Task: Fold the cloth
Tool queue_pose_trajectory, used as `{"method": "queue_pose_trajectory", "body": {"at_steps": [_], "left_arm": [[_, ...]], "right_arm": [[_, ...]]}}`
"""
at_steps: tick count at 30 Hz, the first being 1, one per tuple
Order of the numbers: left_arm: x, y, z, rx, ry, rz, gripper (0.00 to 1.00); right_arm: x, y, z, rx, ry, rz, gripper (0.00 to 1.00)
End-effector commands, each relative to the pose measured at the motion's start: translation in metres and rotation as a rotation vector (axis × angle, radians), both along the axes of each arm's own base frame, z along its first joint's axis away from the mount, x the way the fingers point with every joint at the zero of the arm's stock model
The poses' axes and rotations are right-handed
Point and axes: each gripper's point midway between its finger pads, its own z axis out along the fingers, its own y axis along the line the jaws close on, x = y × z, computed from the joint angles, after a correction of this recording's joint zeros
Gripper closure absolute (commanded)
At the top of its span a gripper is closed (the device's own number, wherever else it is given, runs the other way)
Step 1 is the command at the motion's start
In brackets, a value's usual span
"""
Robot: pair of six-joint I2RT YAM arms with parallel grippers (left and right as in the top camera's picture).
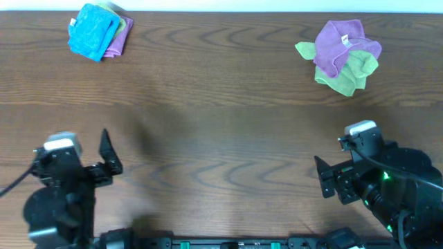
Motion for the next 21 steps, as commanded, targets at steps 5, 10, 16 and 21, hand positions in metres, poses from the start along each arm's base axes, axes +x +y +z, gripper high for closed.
{"method": "queue_pose_trajectory", "body": {"at_steps": [5,10,16,21], "left_arm": [[0.010,-0.013,-0.065,-0.083,-0.019,-0.051,0.05],[0.014,-0.020,-0.101,-0.087,0.025,-0.083,0.05],[0.015,-0.016,-0.129,-0.080,0.068,-0.050,0.05],[0.015,-0.013,-0.149,-0.085,0.102,-0.029,0.05]], "right_arm": [[0.000,-0.001,0.000,-0.011,-0.003,0.002,0.01],[0.000,-0.001,0.000,-0.011,-0.003,0.002,0.01],[0.000,-0.001,0.000,-0.011,-0.003,0.002,0.01],[0.000,-0.001,0.000,-0.011,-0.003,0.002,0.01]]}}
